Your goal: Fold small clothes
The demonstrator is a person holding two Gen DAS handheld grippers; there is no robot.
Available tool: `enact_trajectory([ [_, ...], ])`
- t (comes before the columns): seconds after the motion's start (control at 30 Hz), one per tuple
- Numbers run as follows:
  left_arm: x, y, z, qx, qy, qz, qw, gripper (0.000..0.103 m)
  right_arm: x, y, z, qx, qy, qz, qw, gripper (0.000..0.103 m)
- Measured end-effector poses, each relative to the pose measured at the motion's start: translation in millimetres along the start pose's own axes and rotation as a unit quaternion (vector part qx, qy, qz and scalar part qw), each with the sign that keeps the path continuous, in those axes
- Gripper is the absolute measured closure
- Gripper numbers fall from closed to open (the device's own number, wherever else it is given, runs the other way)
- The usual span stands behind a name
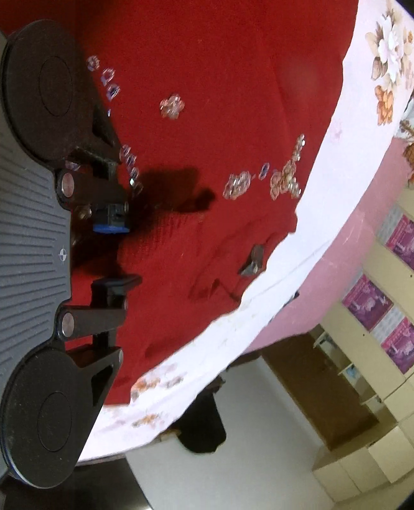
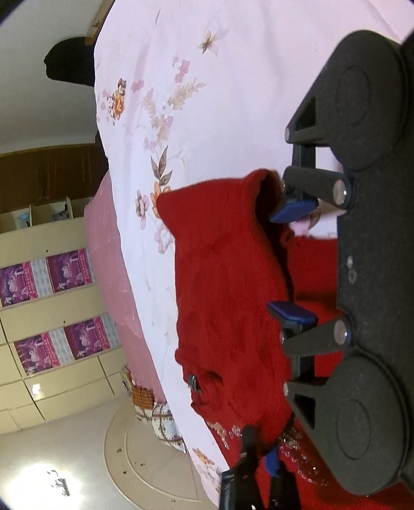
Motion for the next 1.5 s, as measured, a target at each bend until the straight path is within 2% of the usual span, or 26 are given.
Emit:
enact_trajectory([
  [0.03, -2, 1, 0, 0.001, -0.003, -0.001, 1.0000, 0.079, 1, 1, 0, -0.001, 0.000, -0.006, 1.000, 0.049],
  [0.07, -3, 0, 1, 0.005, -0.005, -0.003, 1.0000, 0.093, 3, 1, 0, -0.001, 0.000, -0.011, 1.000, 0.049],
  [0.27, -6, -47, 25, 0.077, 0.003, -0.015, 0.9969, 0.094, 14, 4, 0, -0.003, 0.008, -0.037, 0.999, 0.049],
  [0.37, -24, -73, 46, 0.105, -0.005, -0.001, 0.9944, 0.094, 13, 9, -1, -0.009, 0.005, -0.043, 0.999, 0.049],
  [0.47, -48, -86, 56, 0.116, -0.009, 0.027, 0.9928, 0.094, 6, 16, 0, -0.015, -0.003, -0.037, 0.999, 0.050],
  [0.53, -62, -90, 57, 0.116, -0.014, 0.040, 0.9923, 0.094, 0, 20, 2, -0.017, -0.011, -0.027, 0.999, 0.064],
  [0.6, -75, -89, 57, 0.117, -0.023, 0.052, 0.9914, 0.094, -5, 27, 5, -0.022, -0.014, -0.021, 0.999, 0.091],
  [0.67, -89, -83, 55, 0.114, -0.034, 0.064, 0.9909, 0.094, -5, 28, 7, -0.023, -0.006, -0.020, 1.000, 0.093],
  [0.77, -110, -64, 41, 0.082, -0.042, 0.094, 0.9913, 0.094, 4, 29, 2, -0.026, 0.008, -0.032, 0.999, 0.096],
  [0.8, -112, -60, 38, 0.079, -0.040, 0.098, 0.9913, 0.094, 11, 30, -1, -0.024, 0.019, -0.024, 0.999, 0.096],
  [0.93, -102, -74, 36, 0.093, -0.011, 0.126, 0.9876, 0.093, 11, 22, 1, -0.036, 0.006, -0.020, 0.999, 0.095],
  [0.97, -101, -80, 35, 0.093, -0.008, 0.127, 0.9875, 0.090, 11, 20, 0, -0.041, 0.004, -0.015, 0.999, 0.091],
  [1.0, -102, -86, 35, 0.091, -0.008, 0.129, 0.9874, 0.073, 11, 16, -1, -0.045, 0.008, -0.006, 0.999, 0.083],
  [1.03, -104, -94, 33, 0.097, -0.008, 0.135, 0.9861, 0.058, 13, 11, -2, -0.043, 0.013, 0.001, 0.999, 0.080],
  [1.07, -105, -108, 30, 0.112, -0.010, 0.148, 0.9826, 0.027, 13, 5, -2, -0.037, 0.016, 0.006, 0.999, 0.075],
  [1.1, -108, -118, 30, 0.131, -0.010, 0.160, 0.9784, 0.013, 13, -2, -2, -0.025, 0.013, 0.011, 1.000, 0.075],
  [1.17, -108, -137, 30, 0.157, -0.002, 0.171, 0.9725, 0.013, 13, -12, 6, -0.002, -0.002, 0.006, 1.000, 0.074],
  [1.27, -104, -142, 35, 0.154, 0.005, 0.162, 0.9747, 0.013, 13, -2, 23, 0.002, -0.008, 0.013, 1.000, 0.069],
  [1.3, -99, -138, 35, 0.150, 0.013, 0.157, 0.9760, 0.013, 13, 5, 29, -0.001, -0.004, 0.019, 1.000, 0.064],
  [1.4, -79, -115, 35, 0.131, 0.047, 0.145, 0.9796, 0.013, 11, 30, 47, -0.011, 0.004, 0.026, 1.000, 0.064],
  [1.5, -67, -85, 31, 0.104, 0.077, 0.150, 0.9803, 0.013, 8, 55, 64, -0.021, 0.022, 0.042, 0.999, 0.064],
])
Point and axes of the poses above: each gripper's, at about its wrist camera, not at the fingertips, and y roughly the way its jaws point, x to its right, z to its top, the point moved 7 cm from there along y, roughly the way its jaws point, and after that the axes turned 14 degrees about -x, right-handed, at the moved point
